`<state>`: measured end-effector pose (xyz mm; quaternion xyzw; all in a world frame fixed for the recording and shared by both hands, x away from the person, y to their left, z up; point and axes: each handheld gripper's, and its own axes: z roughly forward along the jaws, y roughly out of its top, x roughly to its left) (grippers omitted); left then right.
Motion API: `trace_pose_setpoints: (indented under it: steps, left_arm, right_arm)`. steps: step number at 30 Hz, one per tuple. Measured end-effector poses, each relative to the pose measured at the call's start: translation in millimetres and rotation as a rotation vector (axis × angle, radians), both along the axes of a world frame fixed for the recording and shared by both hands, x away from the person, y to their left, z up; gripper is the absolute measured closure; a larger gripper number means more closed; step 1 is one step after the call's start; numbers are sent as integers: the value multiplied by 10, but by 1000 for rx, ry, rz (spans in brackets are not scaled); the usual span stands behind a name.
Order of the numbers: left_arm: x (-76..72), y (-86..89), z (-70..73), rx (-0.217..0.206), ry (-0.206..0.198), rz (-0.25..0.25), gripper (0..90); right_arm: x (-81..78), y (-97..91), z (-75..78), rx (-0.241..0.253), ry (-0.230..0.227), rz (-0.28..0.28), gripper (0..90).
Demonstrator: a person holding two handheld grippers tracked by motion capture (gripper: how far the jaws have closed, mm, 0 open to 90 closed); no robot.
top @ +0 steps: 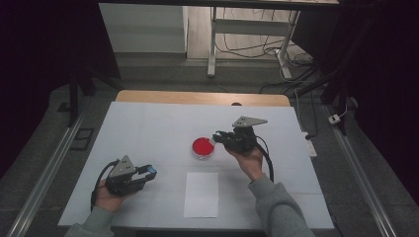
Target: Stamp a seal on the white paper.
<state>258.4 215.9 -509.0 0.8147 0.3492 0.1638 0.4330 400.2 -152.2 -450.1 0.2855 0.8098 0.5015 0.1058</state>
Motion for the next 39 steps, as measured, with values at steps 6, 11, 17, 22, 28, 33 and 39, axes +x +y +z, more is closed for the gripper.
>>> trace_pose_setpoints:
  steps: [6,11,17,22,28,33,39]
  left_arm:
    - [4,-3,-2,1,3,-2,647]
    - [7,-1,-4,0,3,-1,647]
    - [9,-1,-5,-1,4,-2,647]
    - [10,-2,-5,-1,4,-3,647]
    - [13,5,-5,-1,4,-2,647]
    - [13,2,-6,-1,5,-2,647]
    - [15,4,-6,-1,5,-3,647]
  right_arm:
    - [-20,-12,8,-2,-1,2,755]
    - [-39,-25,3,1,3,3,755]
    - [-66,-46,-7,1,6,4,754]
    - [-91,-75,-16,1,11,5,754]
    - [-126,-98,-19,6,11,9,755]
    - [-167,-108,-3,8,11,17,754]
    - [-228,-109,7,8,9,34,754]
